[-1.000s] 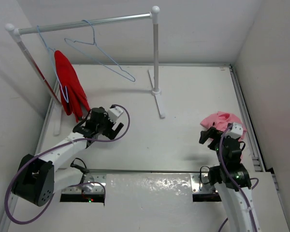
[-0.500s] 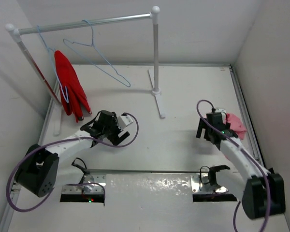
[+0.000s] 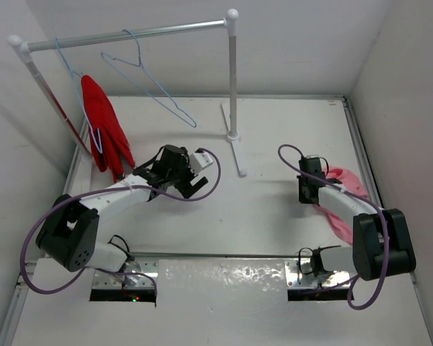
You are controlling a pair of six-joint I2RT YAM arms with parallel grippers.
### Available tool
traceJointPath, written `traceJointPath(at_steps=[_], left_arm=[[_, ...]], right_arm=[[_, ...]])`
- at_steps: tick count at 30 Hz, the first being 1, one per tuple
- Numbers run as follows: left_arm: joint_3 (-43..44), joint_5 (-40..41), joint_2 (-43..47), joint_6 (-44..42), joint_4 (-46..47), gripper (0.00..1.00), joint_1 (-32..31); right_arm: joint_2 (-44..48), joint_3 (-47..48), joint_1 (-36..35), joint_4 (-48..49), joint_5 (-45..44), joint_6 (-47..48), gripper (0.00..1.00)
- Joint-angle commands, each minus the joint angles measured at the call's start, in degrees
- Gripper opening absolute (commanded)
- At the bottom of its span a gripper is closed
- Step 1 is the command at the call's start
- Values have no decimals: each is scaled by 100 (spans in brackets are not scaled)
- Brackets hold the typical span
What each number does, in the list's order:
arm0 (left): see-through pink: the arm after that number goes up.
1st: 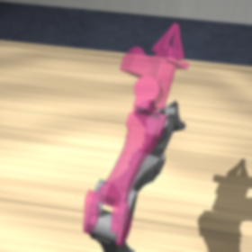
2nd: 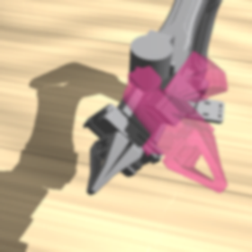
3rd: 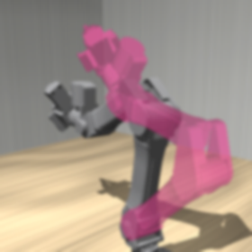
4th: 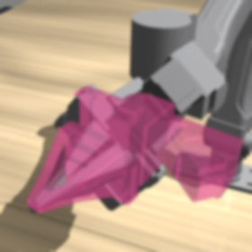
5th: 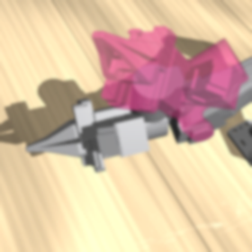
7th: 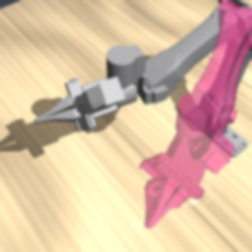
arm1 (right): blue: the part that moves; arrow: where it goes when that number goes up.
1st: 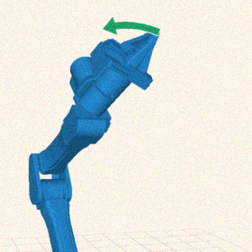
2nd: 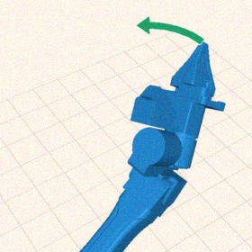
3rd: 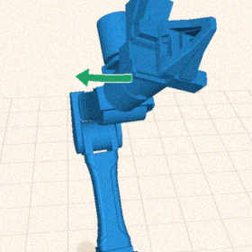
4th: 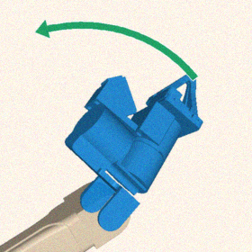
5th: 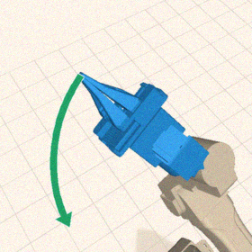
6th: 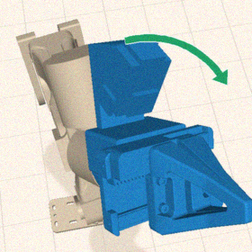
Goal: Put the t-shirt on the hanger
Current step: Move the T-shirt to the corner of the board.
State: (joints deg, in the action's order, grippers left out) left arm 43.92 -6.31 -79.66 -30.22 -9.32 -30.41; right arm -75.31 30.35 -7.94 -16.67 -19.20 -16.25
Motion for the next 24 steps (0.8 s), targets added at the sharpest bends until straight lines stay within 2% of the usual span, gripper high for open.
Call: traceJointPath(at_steps=[1,4,7,8,9,10,11,12,14,16,17,21,22,23,24], left_arm=[[336,85,3,183,124,93,-8],[336,165,64,183,132,93,-17],[292,287,108,122,159,93,-17],[292,314,108,130,167,93,-17],[310,349,108,121,168,93,-17],[319,402,100,130,176,93,-8],[336,419,108,156,168,93,0],[336,428,108,174,176,93,18],[319,385,117,200,168,93,27],[293,376,100,192,194,93,36],[275,384,108,200,203,93,44],[257,446,108,183,194,93,44],[266,437,108,183,194,93,44],[249,455,108,174,203,93,53],[240,455,108,174,203,93,62]], right_arm=[[-72,497,12,270,-522,236,0],[59,692,-66,67,-498,499,0],[804,430,-286,224,-373,676,0],[990,350,-287,286,-374,676,7],[1166,279,-278,435,-644,493,29],[1385,209,-269,506,-794,474,83],[1422,208,-260,620,-1100,474,93],[1396,234,-234,629,-1251,465,99],[1047,427,-199,612,-1646,482,99],[634,707,-24,516,-1579,526,99],[170,831,99,289,-1439,422,97],[-623,1131,723,76,-52,333,87],[-695,1140,715,58,-14,324,80],[-765,1131,724,119,117,307,52],[-827,1122,707,172,249,307,35]])
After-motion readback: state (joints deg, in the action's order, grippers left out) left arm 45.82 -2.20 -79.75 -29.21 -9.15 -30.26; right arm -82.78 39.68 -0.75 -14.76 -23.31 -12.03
